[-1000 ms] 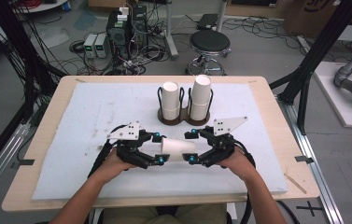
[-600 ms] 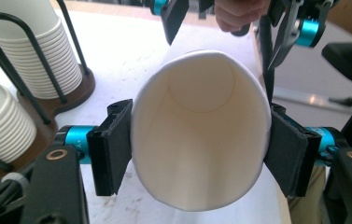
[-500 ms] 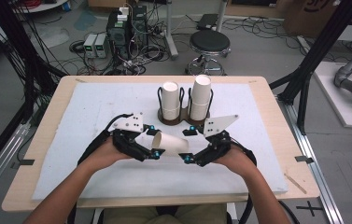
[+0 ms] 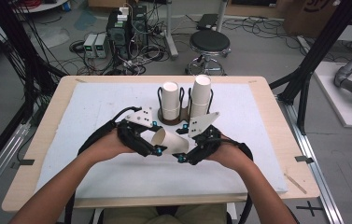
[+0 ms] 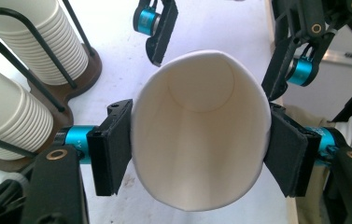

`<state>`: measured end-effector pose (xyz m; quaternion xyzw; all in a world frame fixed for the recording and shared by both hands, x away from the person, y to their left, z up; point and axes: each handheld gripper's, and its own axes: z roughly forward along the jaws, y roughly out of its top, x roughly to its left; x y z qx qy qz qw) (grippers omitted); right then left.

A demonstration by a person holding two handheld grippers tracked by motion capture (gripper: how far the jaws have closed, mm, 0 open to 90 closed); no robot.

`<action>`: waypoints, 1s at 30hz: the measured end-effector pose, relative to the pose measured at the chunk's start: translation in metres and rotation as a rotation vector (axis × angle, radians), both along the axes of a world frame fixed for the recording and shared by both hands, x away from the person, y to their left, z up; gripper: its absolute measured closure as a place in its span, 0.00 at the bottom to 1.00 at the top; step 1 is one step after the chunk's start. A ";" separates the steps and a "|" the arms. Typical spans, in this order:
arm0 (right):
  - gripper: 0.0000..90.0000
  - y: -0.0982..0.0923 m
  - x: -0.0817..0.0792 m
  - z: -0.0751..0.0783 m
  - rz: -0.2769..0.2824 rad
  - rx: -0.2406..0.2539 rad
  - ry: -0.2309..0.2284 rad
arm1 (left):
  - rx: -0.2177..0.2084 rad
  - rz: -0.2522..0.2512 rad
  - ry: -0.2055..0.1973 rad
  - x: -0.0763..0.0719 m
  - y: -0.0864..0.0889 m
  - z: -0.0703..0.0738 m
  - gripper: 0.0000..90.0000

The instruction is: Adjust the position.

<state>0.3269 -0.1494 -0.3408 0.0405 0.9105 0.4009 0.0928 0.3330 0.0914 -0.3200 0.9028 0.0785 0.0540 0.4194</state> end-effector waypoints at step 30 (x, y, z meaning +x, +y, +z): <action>0.40 0.029 0.001 -0.012 0.027 -0.213 -0.032 | 0.095 -0.008 -0.008 -0.004 -0.018 -0.004 0.35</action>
